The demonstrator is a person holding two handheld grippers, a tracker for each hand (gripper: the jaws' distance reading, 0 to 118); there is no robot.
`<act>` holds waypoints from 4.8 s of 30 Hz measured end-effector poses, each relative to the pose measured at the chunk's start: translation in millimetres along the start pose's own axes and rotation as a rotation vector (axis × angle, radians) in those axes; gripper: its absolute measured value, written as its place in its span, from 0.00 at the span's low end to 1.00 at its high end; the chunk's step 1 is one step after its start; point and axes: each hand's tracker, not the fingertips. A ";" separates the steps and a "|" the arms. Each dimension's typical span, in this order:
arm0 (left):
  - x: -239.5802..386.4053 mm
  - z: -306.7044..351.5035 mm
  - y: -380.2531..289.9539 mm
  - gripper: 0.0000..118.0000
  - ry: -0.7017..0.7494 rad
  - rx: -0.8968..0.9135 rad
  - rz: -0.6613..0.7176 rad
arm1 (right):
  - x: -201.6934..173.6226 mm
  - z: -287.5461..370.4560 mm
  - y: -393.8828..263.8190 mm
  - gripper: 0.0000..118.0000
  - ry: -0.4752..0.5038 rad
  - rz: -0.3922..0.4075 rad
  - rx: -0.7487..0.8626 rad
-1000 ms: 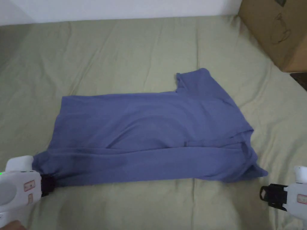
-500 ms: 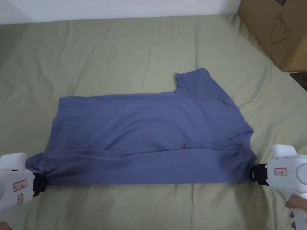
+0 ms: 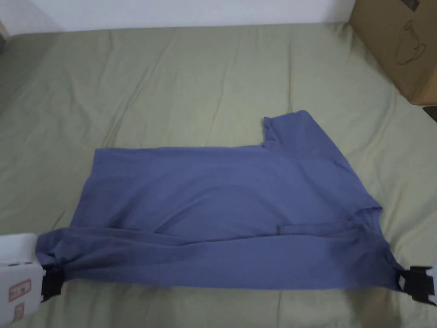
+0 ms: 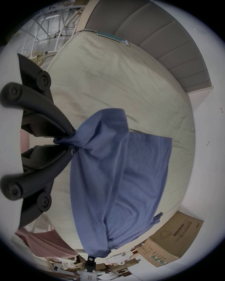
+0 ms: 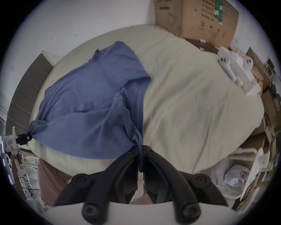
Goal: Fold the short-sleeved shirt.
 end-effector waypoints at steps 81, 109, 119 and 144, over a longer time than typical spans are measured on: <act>23.5 -168.4 262.1 0.21 0.058 -0.014 0.079 | -63.9 -137.5 294.2 0.00 -0.007 0.130 0.018; -8.9 -4.3 28.2 0.10 -0.033 0.000 0.055 | -18.7 2.0 5.2 0.01 0.079 0.131 -0.043; -12.7 25.3 22.2 0.69 -0.026 0.074 0.165 | -52.7 39.7 14.4 0.40 0.031 0.168 0.144; -84.4 -59.6 -36.7 1.00 -0.528 0.045 0.801 | -212.1 -27.7 7.0 0.00 0.222 0.403 0.053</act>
